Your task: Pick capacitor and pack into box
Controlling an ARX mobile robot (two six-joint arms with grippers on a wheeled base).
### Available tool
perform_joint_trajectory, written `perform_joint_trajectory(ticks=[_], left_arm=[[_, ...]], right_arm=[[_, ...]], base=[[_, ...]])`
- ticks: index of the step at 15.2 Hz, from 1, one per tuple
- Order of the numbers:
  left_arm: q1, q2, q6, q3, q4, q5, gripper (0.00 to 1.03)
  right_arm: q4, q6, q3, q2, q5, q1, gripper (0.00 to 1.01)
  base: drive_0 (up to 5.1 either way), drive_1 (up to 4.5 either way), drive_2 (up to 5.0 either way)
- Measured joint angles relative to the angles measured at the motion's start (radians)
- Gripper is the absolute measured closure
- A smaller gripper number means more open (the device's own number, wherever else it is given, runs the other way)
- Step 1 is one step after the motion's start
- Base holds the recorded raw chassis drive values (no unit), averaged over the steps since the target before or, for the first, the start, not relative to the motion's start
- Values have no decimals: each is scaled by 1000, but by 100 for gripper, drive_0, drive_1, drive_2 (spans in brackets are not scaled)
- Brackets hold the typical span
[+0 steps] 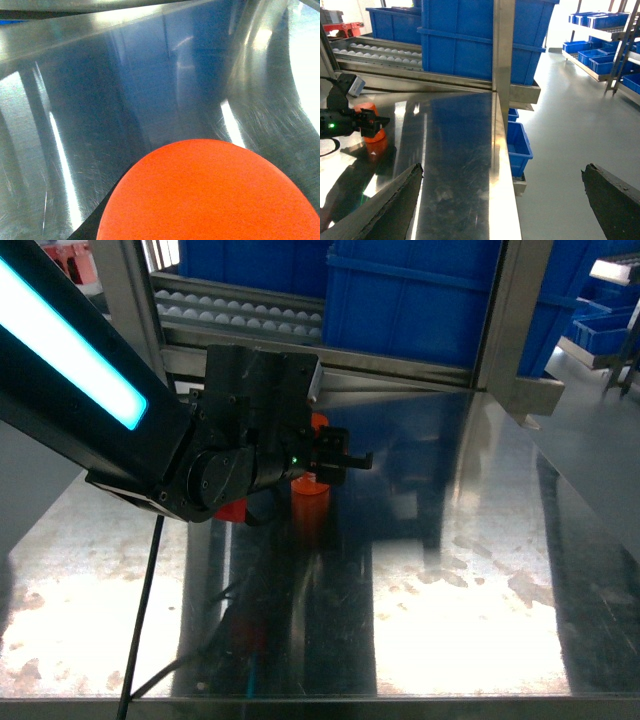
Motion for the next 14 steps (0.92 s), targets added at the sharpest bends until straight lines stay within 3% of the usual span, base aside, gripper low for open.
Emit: perform_joint_trajectory(ticks=[4,8,11,14], left_arm=[[32,-111,-6,-147,101,-61,59],[64,-568,28,-468,294,-180,59],[52,-853,40,-738,265,-280,59],[-2,-1197,51,-931,213,-429,60]], right_arm=[[0,0,0,0,0,0,3],[0,0,0,0,0,0,3],[0,0,0,0,0,0,3],[0,0,0,0,0,0,3]], base=[[0,0,0],[0,0,0],[0,0,0],[0,0,0]])
